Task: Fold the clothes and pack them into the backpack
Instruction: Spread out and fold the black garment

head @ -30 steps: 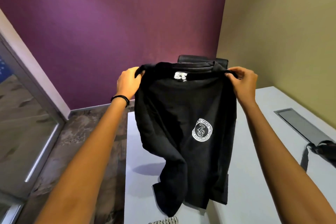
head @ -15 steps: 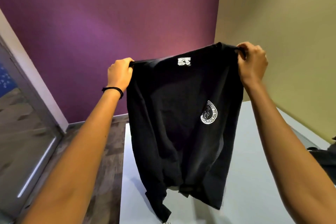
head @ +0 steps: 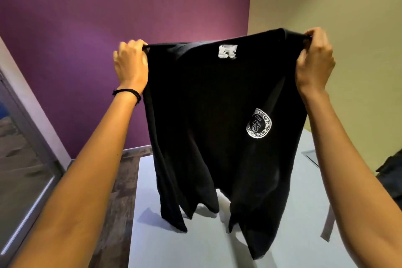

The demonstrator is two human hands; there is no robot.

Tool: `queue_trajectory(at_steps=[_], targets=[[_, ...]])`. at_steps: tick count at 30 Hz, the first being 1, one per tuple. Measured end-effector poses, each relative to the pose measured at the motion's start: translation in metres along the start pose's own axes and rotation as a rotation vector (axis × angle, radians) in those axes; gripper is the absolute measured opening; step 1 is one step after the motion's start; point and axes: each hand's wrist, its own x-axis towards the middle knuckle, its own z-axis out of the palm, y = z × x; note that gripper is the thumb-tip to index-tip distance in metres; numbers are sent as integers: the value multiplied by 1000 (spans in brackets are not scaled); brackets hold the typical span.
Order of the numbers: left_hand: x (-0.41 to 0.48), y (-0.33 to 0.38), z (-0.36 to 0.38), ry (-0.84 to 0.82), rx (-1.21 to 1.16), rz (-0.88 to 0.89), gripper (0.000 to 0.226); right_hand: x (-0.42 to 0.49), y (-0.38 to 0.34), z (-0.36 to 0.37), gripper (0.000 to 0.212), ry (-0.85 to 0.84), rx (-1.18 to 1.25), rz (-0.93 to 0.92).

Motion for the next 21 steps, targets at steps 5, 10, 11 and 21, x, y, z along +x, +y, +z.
queue_trajectory(at_steps=[5,10,11,21], targets=[[10,22,-8,106,-99,-84,25,14,0,-9,35,134,122,74],[25,23,0,56,-129,-45,23,29,16,5,34,131,127,62],[27,21,5,33,-124,-24,24,30,20,11,34,118,122,57],[42,10,107,-332,26,-20,27,46,65,123,21,-269,-181,95]])
